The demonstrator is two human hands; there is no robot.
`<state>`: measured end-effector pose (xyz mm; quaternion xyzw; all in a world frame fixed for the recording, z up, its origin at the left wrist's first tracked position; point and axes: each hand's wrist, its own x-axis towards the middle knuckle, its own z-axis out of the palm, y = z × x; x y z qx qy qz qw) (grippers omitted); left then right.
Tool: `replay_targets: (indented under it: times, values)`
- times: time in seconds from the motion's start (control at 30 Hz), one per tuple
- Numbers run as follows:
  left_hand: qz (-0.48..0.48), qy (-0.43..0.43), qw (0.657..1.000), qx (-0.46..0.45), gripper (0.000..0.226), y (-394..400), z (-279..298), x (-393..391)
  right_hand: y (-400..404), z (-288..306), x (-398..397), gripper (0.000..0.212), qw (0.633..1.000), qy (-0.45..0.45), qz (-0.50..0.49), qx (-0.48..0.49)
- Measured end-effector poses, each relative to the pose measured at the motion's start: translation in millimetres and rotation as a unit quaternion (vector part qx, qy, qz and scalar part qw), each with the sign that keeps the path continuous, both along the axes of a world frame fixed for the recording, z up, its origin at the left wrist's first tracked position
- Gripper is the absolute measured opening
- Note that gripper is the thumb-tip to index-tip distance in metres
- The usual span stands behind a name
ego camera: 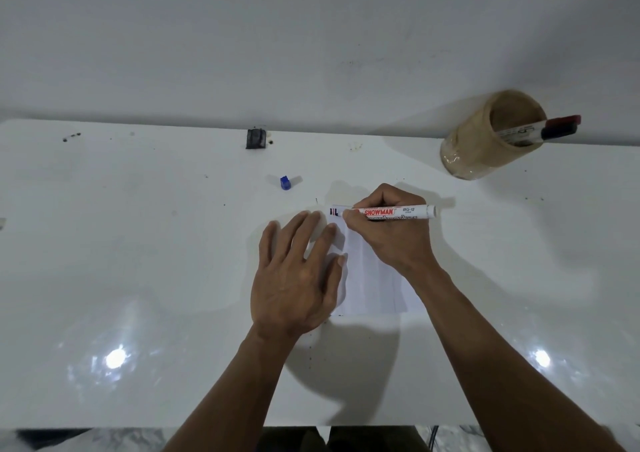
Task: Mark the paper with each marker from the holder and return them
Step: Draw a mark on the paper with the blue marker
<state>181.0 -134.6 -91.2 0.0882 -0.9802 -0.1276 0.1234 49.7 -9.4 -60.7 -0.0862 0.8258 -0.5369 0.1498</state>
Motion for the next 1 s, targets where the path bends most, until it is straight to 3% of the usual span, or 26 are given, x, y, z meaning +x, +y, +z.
replay_targets:
  times: [0.2,0.57,0.67,0.77,0.87,1.0]
  values:
    - [0.001,0.006,1.0,0.003,0.046,0,-1,0,0,-1,-1,0.018,1.0,-0.017,-0.006,-0.02]
    - [-0.004,-0.025,0.996,0.083,0.045,-2,18,1,8,53,14,0.019,0.953,-0.175,-0.094,-0.227]
    - [0.037,0.008,0.984,0.176,0.039,-8,30,-1,13,64,24,0.019,0.929,-0.219,-0.121,-0.272]
    - [0.102,0.009,0.978,0.184,0.036,-25,45,-14,19,71,28,0.027,0.917,-0.233,-0.152,-0.284]
    - [0.14,-0.031,0.974,0.174,0.037,-46,58,-40,21,74,26,0.032,0.909,-0.241,-0.174,-0.293]
    - [0.132,-0.164,0.965,0.157,0.039,-66,65,-71,22,75,21,0.031,0.911,-0.241,-0.182,-0.279]
